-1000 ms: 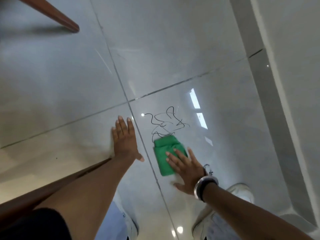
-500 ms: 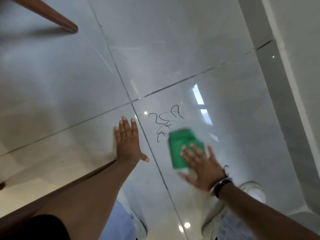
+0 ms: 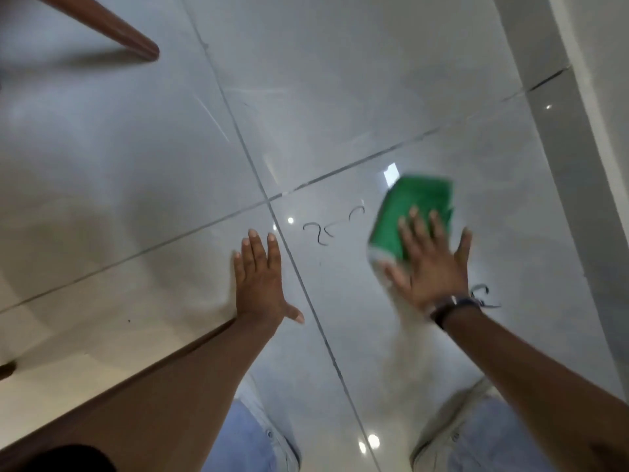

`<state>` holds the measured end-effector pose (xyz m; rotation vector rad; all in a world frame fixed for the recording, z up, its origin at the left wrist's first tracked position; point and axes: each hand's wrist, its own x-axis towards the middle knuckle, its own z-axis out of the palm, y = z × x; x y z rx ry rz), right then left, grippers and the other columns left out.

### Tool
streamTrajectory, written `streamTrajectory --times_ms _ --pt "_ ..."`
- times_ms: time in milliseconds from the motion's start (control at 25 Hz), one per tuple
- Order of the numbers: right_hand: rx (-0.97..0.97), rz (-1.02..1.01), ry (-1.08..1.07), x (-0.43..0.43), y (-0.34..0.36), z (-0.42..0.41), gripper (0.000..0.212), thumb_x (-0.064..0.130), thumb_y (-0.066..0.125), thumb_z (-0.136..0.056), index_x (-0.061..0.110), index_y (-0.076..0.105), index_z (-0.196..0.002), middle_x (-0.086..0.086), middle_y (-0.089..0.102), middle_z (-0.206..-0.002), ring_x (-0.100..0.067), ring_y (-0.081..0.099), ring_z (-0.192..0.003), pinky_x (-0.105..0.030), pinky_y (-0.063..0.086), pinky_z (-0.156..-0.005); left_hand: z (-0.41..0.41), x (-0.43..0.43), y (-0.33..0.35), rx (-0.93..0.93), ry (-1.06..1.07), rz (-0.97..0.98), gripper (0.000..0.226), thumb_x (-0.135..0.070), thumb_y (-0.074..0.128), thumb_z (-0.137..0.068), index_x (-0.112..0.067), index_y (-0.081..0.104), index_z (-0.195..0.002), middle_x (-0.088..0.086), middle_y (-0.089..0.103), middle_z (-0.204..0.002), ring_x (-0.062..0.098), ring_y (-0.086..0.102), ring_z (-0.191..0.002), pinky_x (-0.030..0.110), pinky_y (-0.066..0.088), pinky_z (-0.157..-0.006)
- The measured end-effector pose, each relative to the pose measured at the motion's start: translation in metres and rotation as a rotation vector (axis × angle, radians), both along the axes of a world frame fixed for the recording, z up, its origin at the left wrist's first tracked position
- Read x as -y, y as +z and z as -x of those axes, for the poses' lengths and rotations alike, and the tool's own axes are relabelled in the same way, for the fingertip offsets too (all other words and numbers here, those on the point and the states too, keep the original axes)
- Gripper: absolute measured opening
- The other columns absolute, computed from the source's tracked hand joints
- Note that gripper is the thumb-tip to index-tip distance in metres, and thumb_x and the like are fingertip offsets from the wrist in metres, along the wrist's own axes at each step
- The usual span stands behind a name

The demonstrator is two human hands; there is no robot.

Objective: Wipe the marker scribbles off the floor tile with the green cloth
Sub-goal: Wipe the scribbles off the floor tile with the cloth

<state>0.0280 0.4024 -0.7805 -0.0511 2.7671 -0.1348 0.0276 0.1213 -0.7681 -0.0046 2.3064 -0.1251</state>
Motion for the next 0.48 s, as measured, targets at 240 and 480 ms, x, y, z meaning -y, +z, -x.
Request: streamTrajectory --times_ms 240,480 --pt "0.178 0.13 0.526 0.068 0.017 -0.01 0.079 0.072 0.031 -0.089 0.021 0.034 -0.15 -0.002 0.027 -0.162 -0.031 0.013 -0.151 -0.068 -0.005 -0.115 0.003 0.003 0.003 -0.015 0.014 -0.051 0.169 -0.079 0.076 -0.033 -0.009 -0.025 -0.149 0.026 -0.026 -0.158 0.039 -0.02 -0.148 0.054 -0.008 -0.121" --pt "0.031 0.041 0.252 0.019 0.012 0.023 0.084 0.08 0.02 -0.083 0.027 0.042 -0.145 0.003 0.032 -0.159 -0.028 0.024 -0.149 -0.058 -0.018 -0.115 0.001 0.005 0.005 -0.018 0.002 -0.036 0.168 -0.082 0.074 -0.034 -0.009 -0.024 -0.149 0.025 -0.025 -0.159 0.038 -0.02 -0.148 0.053 -0.007 -0.121"
